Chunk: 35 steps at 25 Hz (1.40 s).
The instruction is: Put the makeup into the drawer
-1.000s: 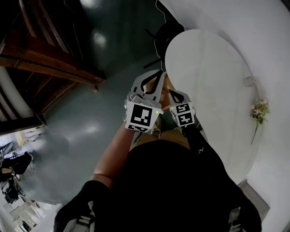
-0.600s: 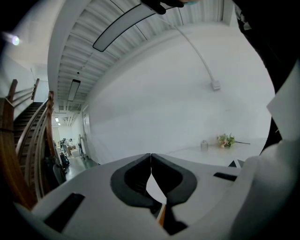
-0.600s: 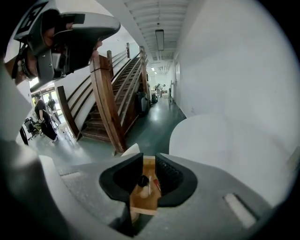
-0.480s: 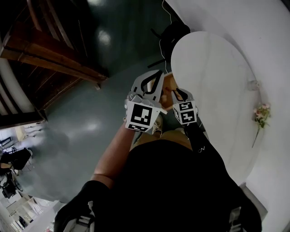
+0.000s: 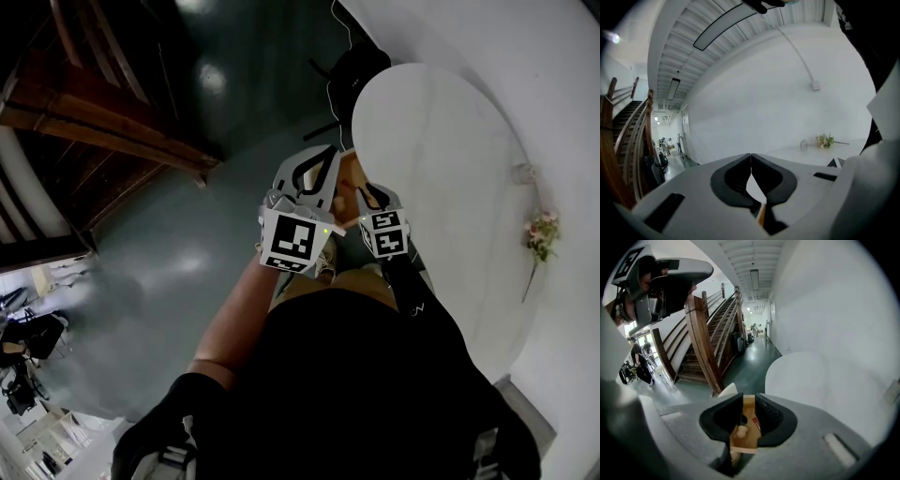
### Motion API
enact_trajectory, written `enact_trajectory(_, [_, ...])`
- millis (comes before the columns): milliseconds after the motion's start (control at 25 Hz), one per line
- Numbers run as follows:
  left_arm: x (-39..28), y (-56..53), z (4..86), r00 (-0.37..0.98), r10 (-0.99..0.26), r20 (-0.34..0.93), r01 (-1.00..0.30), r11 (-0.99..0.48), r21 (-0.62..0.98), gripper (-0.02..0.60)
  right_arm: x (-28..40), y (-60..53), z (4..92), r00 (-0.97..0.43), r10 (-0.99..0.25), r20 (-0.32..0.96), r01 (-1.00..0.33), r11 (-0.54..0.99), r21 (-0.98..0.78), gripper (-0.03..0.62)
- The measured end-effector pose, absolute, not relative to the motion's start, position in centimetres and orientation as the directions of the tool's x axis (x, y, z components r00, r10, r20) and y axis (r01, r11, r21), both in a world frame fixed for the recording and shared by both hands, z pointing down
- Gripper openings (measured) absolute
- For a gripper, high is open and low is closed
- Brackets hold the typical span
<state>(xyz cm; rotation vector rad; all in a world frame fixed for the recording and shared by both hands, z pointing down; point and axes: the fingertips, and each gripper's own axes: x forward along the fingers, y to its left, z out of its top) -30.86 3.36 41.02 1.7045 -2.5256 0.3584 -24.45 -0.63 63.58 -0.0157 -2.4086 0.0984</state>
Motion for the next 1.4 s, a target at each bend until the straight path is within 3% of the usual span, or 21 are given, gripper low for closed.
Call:
enact_trajectory(160, [-30.9, 3.3, 41.1, -0.373, -0.908, 0.191, -0.925, 0.348, -0.150, 0.009, -24.6, -1.1, 62.6, -0.770, 0.008, 0.638, -0.026, 0.999, -0.043, 0.060])
enact_trajectory(240, [-31.0, 3.2, 41.0, -0.368, -0.911, 0.187, -0.927, 0.344, -0.151, 0.009, -25.0, -1.3, 60.7, -0.813, -0.008, 0.582, -0.018, 1.000, -0.012, 0.005])
enact_trajectory(960, [-31.3, 0.8, 37.4, -0.328, -0.940, 0.097, -0.934, 0.308, -0.183, 0.009, -25.6, -4.5, 41.0, -0.979, -0.144, 0.146, -0.123, 0.981, 0.148, 0.005])
enact_trajectory(1400, [-31.2, 0.2, 37.4, -0.316, -0.944, 0.093, -0.938, 0.297, -0.178, 0.009, -25.1, -4.9, 40.4, -0.979, -0.163, 0.125, -0.144, 0.978, 0.150, 0.005])
